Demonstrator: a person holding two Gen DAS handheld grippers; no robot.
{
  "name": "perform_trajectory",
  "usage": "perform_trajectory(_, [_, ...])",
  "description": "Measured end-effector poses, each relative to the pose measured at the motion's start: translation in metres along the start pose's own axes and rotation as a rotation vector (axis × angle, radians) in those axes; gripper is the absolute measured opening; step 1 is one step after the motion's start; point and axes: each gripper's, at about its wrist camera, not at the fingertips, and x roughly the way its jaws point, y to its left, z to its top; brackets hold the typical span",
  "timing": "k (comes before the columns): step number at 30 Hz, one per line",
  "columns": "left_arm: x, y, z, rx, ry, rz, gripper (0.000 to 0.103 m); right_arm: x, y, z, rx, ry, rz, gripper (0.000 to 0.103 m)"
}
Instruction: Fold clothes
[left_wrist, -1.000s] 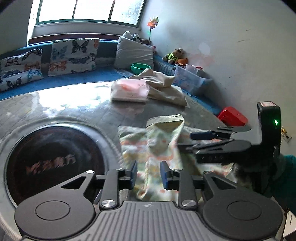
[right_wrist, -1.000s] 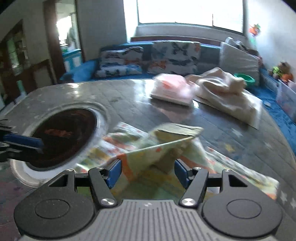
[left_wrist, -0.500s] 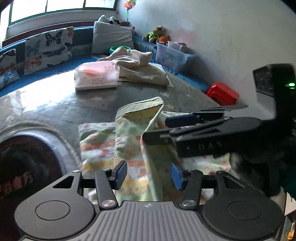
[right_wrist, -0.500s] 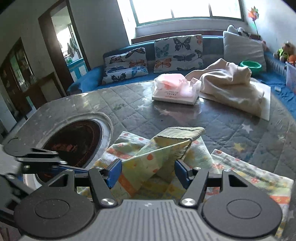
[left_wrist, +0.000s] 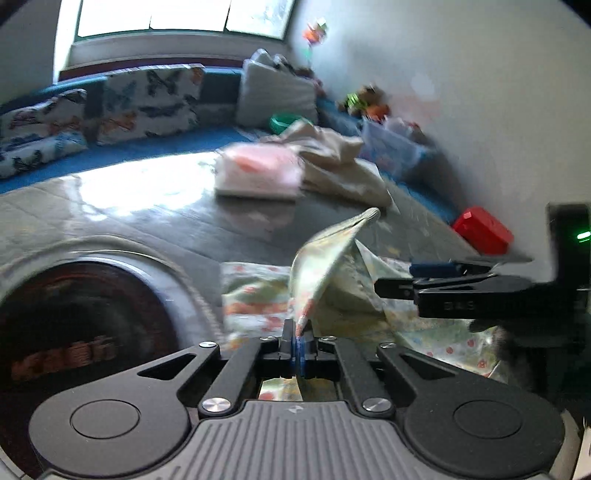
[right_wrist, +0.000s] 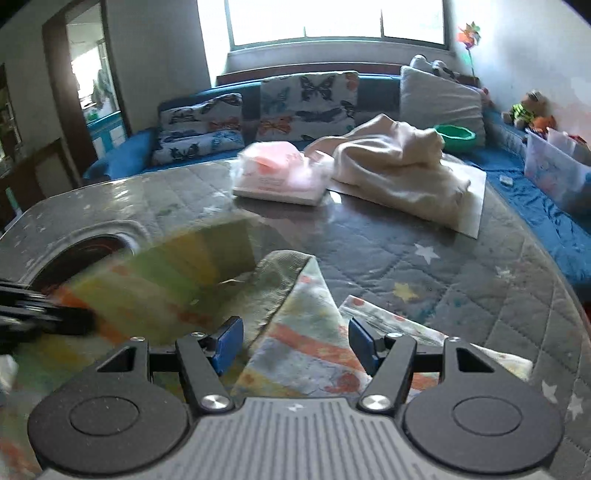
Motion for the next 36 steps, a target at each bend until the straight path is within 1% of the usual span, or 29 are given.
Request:
perform_trajectory(4, [-0.032, 0.024, -0.012, -0.054, -0.034, 0.057, 0.002, 0.012, -0.003, -0.003, 0.032, 0.017, -0.019, 0.061])
perform_trajectory(6, [-0.046, 0.037, -0.02, -0.082, -0.045, 0.094, 0.002, 0.014, -0.002, -0.005, 0.02, 0.014, -0.039, 0.053])
perform_trajectory(8, [-0.058, 0.049, -0.031, -0.109, -0.049, 0.121, 0.002, 0.012, -0.003, -0.006, 0.017, 0.009, -0.057, 0.032])
perform_trajectory(9, [-0.064, 0.056, -0.036, -0.124, -0.049, 0.137, 0.002, 0.01, -0.003, -0.006, 0.017, 0.006, -0.066, 0.027])
perform_trajectory(10, [-0.07, 0.062, -0.041, -0.138, -0.05, 0.153, 0.002, 0.007, -0.003, -0.007, 0.017, -0.001, -0.075, 0.015])
perform_trajectory(11, [-0.074, 0.067, -0.046, -0.152, -0.053, 0.165, 0.002, 0.003, -0.002, -0.008, 0.016, -0.01, -0.086, 0.009])
perform_trajectory(14, [-0.088, 0.08, -0.061, -0.199, -0.056, 0.197, 0.002, -0.01, -0.001, -0.012, 0.011, -0.043, -0.117, 0.007])
perform_trajectory(17, [-0.1, 0.091, -0.074, -0.233, -0.061, 0.22, 0.002, -0.036, 0.001, -0.023, 0.007, -0.103, -0.151, 0.006])
perform_trajectory(21, [-0.113, 0.102, -0.094, -0.268, -0.048, 0.238, 0.002, -0.085, -0.001, -0.052, 0.05, -0.18, -0.202, 0.006])
perform_trajectory(25, [-0.118, 0.106, -0.107, -0.284, -0.026, 0.241, 0.002, -0.135, -0.007, -0.09, 0.121, -0.203, -0.281, 0.006])
perform_trajectory(27, [-0.121, 0.103, -0.11, -0.275, -0.02, 0.244, 0.002, -0.155, -0.013, -0.109, 0.165, -0.181, -0.328, 0.006])
perform_trajectory(30, [-0.121, 0.098, -0.117, -0.27, 0.0, 0.239, 0.002, -0.174, -0.024, -0.14, 0.251, -0.101, -0.389, 0.006])
perform_trajectory(32, [-0.12, 0.097, -0.121, -0.267, 0.03, 0.232, 0.002, -0.178, -0.029, -0.158, 0.294, -0.014, -0.405, 0.006])
perform_trajectory(33, [-0.118, 0.095, -0.123, -0.263, 0.046, 0.228, 0.002, -0.178, -0.029, -0.165, 0.307, 0.012, -0.412, 0.007])
perform_trajectory(35, [-0.117, 0.095, -0.124, -0.257, 0.056, 0.225, 0.003, -0.184, -0.027, -0.17, 0.318, 0.014, -0.439, 0.01])
perform_trajectory(36, [-0.118, 0.096, -0.122, -0.253, 0.056, 0.222, 0.005, -0.187, -0.026, -0.168, 0.318, 0.005, -0.452, 0.011])
